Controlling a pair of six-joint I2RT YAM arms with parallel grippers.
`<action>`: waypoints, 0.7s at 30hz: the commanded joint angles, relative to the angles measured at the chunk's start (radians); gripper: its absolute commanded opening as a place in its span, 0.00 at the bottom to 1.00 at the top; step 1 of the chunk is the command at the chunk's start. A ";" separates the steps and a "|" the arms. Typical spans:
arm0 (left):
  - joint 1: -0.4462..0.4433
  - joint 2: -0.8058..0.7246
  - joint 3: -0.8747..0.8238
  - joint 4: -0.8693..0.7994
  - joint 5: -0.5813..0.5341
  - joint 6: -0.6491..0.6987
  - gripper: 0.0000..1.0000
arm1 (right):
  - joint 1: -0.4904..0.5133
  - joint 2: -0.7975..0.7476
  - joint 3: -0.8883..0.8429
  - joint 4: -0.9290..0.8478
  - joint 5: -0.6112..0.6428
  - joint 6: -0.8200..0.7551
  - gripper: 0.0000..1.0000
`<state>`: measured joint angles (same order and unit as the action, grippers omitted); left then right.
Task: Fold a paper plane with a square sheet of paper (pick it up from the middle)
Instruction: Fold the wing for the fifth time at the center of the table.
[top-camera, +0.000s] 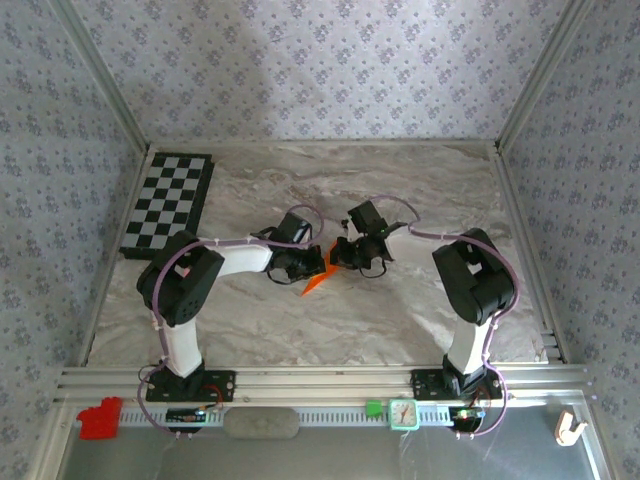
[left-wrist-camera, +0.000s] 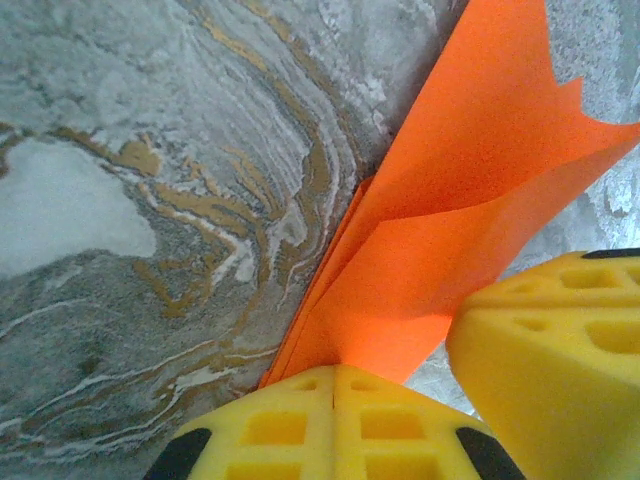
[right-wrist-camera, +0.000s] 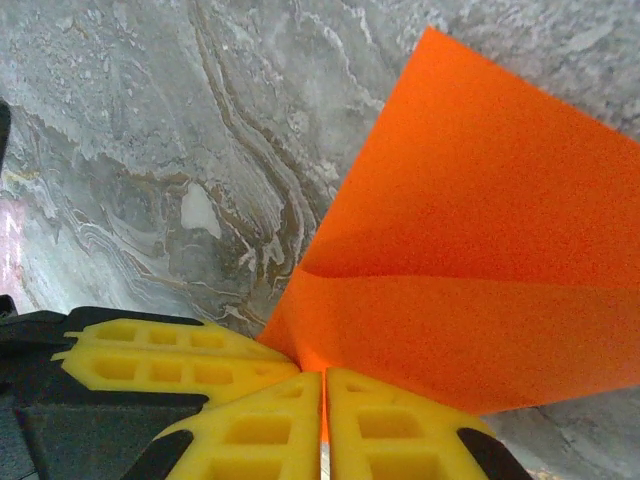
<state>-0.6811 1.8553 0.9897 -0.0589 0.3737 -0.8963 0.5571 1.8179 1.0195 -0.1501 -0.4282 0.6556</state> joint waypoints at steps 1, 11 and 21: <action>-0.005 0.047 -0.008 -0.101 -0.052 -0.019 0.00 | 0.005 0.030 -0.007 0.003 -0.026 0.022 0.10; 0.000 0.045 -0.039 -0.149 -0.053 -0.004 0.00 | -0.153 0.123 0.026 -0.038 -0.045 -0.132 0.09; 0.005 0.044 -0.046 -0.161 -0.041 0.016 0.00 | -0.322 0.124 0.096 -0.021 -0.009 -0.098 0.10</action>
<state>-0.6807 1.8553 0.9802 -0.0486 0.3748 -0.9043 0.2687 1.9263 1.0855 -0.1501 -0.5182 0.5598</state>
